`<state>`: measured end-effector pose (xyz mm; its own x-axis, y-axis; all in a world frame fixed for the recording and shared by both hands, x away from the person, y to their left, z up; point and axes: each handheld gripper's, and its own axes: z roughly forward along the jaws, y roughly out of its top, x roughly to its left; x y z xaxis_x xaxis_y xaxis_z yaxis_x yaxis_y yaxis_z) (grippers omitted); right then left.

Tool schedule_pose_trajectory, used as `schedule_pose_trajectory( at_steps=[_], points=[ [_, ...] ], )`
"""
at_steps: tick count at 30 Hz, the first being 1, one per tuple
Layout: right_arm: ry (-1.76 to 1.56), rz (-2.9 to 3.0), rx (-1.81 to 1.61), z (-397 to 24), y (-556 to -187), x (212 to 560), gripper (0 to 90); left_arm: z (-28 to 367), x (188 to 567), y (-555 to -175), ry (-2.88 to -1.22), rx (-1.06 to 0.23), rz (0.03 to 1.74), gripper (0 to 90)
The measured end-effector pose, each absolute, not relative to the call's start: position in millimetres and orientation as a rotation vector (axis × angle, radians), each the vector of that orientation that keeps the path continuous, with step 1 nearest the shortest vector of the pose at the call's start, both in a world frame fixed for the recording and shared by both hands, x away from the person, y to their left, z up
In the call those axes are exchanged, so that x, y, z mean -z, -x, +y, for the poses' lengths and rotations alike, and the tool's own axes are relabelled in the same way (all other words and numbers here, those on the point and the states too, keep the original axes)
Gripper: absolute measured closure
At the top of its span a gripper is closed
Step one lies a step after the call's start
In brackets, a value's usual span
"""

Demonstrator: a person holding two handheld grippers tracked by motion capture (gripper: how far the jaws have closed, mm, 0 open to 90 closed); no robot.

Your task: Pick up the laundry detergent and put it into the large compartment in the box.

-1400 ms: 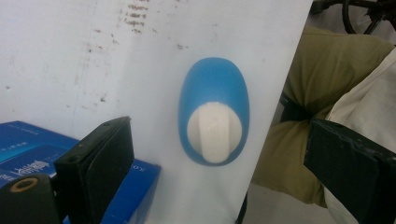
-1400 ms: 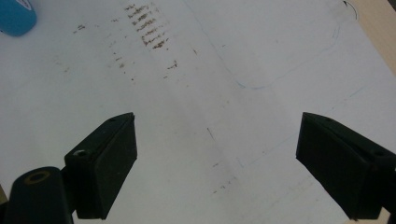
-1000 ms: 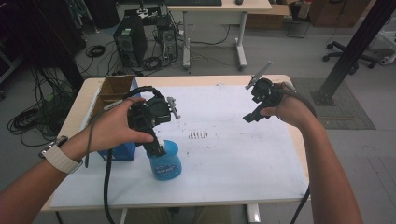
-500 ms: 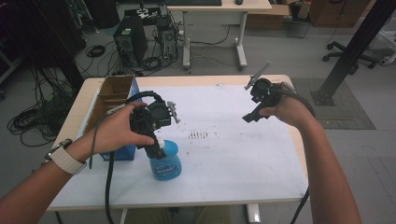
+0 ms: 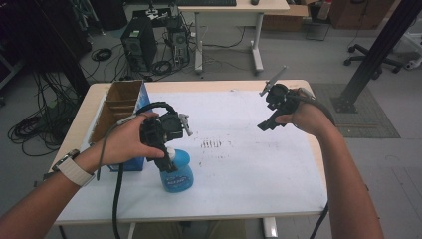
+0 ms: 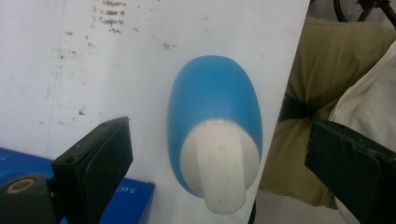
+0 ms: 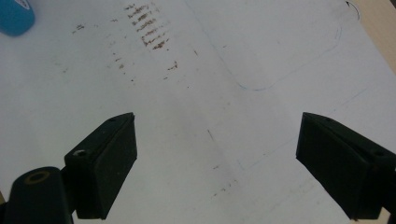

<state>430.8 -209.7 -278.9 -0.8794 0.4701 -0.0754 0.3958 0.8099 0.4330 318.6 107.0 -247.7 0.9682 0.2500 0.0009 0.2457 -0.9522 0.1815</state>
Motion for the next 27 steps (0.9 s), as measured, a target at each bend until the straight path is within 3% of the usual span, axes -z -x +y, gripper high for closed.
schedule_pose_trajectory(
  at_steps=[27],
  points=[
    [-0.688, 2.816, -0.621, -212.0, -429.9, 280.4, 12.5, 101.0, 265.5, -319.6, -2.957, -0.024, 0.335, 8.6]
  ],
)
